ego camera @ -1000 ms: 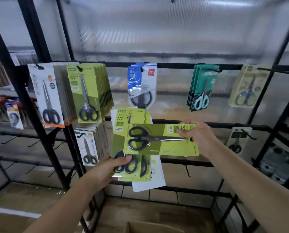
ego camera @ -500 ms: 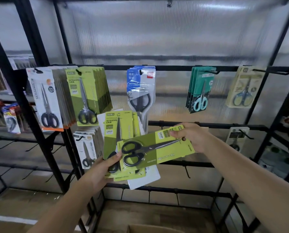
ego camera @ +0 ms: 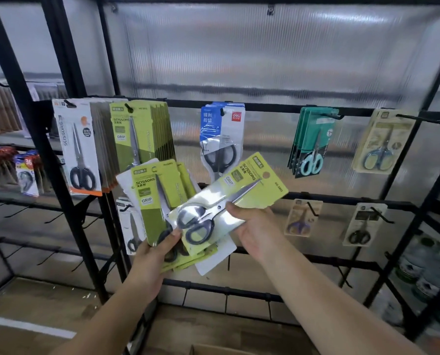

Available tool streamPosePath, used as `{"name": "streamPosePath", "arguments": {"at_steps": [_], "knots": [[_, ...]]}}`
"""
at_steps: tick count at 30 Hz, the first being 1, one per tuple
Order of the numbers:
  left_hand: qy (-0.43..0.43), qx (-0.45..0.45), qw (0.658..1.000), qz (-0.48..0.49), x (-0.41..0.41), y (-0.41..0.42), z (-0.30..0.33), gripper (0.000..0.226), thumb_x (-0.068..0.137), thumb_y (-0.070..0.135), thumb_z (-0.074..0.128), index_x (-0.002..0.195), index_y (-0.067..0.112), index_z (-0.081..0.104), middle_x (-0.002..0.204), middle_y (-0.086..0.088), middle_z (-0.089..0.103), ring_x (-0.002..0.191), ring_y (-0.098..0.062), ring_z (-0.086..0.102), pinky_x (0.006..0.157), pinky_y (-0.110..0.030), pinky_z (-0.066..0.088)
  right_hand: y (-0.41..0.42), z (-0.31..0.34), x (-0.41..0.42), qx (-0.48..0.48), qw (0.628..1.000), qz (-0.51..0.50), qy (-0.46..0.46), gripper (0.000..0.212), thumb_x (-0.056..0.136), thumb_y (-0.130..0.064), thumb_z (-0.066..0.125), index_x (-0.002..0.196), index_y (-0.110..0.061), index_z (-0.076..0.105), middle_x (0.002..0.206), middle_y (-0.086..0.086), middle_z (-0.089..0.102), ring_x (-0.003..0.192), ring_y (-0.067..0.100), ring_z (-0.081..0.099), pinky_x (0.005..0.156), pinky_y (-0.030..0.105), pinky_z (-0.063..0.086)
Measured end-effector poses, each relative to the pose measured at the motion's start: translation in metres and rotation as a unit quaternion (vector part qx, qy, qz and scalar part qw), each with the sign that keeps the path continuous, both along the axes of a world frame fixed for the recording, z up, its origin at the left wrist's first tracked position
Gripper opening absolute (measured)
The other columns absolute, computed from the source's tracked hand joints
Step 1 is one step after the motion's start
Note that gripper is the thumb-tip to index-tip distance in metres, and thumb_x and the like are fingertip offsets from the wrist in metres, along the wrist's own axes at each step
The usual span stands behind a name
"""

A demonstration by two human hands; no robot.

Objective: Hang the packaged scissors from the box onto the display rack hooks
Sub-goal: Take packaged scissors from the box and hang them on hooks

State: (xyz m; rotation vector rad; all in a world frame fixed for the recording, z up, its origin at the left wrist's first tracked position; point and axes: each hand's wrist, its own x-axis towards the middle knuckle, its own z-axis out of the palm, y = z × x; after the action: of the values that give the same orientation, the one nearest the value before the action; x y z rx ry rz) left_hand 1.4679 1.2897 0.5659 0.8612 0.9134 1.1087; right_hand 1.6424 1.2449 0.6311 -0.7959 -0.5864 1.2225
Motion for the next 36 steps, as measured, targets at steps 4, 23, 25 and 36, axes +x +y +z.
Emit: {"name": "streamPosePath", "arguments": {"at_steps": [4,23,25,36], "knots": [[0.001,0.020,1.000,0.017,-0.004,-0.002,0.004,0.047,0.071,0.020,0.072,0.115,0.007,0.063,0.107,-0.013,0.071,0.099,-0.032,0.066,0.087,-0.044,0.050,0.008,-0.001,0.001,-0.001,0.995,-0.094,-0.015,0.025,0.079,0.013,0.062,0.085,-0.012,0.061,0.077,0.000,0.072,0.068,0.015,0.068,0.058,0.029,0.053],[0.038,0.114,0.993,0.010,-0.126,0.055,0.030,0.028,0.081,0.015,0.063,0.108,0.010,0.065,0.099,-0.008,0.073,0.092,-0.026,0.069,0.079,-0.038,0.051,0.089,0.022,-0.102,0.015,0.959,-0.158,-0.237,0.017,0.090,-0.010,0.061,0.103,-0.019,0.066,0.097,-0.005,0.070,0.091,0.014,0.064,0.074,0.020,0.050],[0.032,0.118,0.992,0.000,-0.140,0.064,0.032,0.029,0.079,0.016,0.063,0.108,0.010,0.065,0.100,-0.008,0.073,0.092,-0.026,0.069,0.081,-0.039,0.051,0.102,0.031,-0.116,0.006,0.958,-0.160,-0.238,0.010,0.090,-0.009,0.061,0.094,-0.018,0.064,0.090,-0.004,0.067,0.085,0.012,0.061,0.065,0.015,0.046],[0.029,0.122,0.992,-0.031,-0.194,0.097,0.043,0.033,0.071,0.020,0.066,0.102,0.007,0.065,0.095,-0.011,0.074,0.084,-0.024,0.071,0.070,-0.034,0.053,0.154,0.072,-0.154,0.011,0.950,-0.191,-0.246,0.015,0.088,-0.006,0.062,0.097,-0.018,0.064,0.094,0.001,0.066,0.088,0.018,0.060,0.078,0.027,0.045]]}}
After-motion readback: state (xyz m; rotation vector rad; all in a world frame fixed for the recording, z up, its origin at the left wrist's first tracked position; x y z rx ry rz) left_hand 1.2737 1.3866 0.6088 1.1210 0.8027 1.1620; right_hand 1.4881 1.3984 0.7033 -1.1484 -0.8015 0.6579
